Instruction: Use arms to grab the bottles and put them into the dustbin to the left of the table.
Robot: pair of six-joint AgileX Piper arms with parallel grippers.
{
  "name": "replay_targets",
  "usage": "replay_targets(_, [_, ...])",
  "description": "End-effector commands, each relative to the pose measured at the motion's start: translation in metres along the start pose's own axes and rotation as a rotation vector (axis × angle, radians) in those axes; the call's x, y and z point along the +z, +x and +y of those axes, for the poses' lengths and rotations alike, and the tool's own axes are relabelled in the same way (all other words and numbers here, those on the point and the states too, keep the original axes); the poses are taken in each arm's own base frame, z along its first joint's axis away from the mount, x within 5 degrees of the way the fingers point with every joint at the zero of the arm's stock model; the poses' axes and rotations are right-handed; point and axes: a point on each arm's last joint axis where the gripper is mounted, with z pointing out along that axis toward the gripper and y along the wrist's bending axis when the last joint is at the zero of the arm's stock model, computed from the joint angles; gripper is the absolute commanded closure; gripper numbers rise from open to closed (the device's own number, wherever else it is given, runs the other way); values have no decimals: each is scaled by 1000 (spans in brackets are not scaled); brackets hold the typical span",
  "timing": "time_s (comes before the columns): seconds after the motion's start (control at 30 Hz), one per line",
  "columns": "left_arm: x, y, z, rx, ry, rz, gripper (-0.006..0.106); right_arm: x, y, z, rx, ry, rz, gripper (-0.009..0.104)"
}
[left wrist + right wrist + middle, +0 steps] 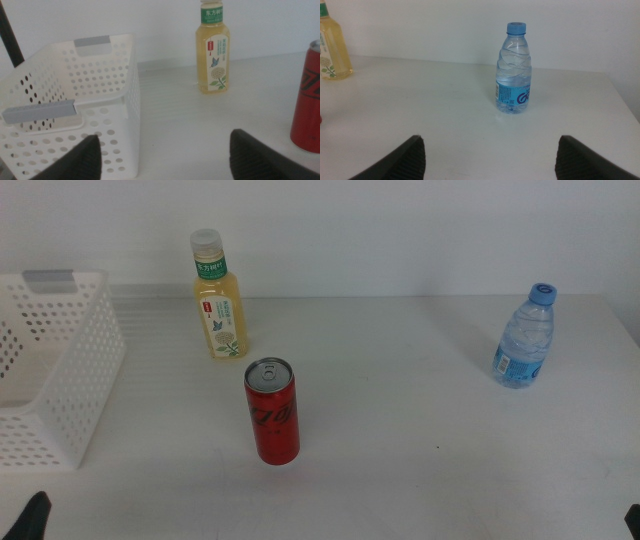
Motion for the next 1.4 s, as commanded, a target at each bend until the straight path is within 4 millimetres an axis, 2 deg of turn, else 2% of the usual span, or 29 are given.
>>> replay_targets(0.0, [-1, -5, 0, -16, -1, -82, 10, -3, -11, -1, -16, 12, -109, 27])
replay_targets(0.4, [-1, -5, 0, -17, -1, -85, 10, -3, -11, -1, -16, 12, -109, 27])
replay_targets(0.6, [-1, -6, 0, 75, -5, -87, 10, -3, -11, -1, -16, 12, -109, 27])
replay_targets(0.9, [0, -9, -1, 70, 18, -110, 10, -3, -11, -1, -16, 12, -109, 27])
replay_targets(1.0, [5, -17, -3, 70, 39, -168, 10, -3, -11, -1, -16, 12, -109, 27])
replay_targets(1.2, [17, -46, -12, 56, 138, -429, 10, -3, -11, -1, -16, 12, -109, 27])
replay_targets(1.37, [31, -50, -24, -5, 238, -476, 10, -3, -11, -1, -16, 12, -109, 27])
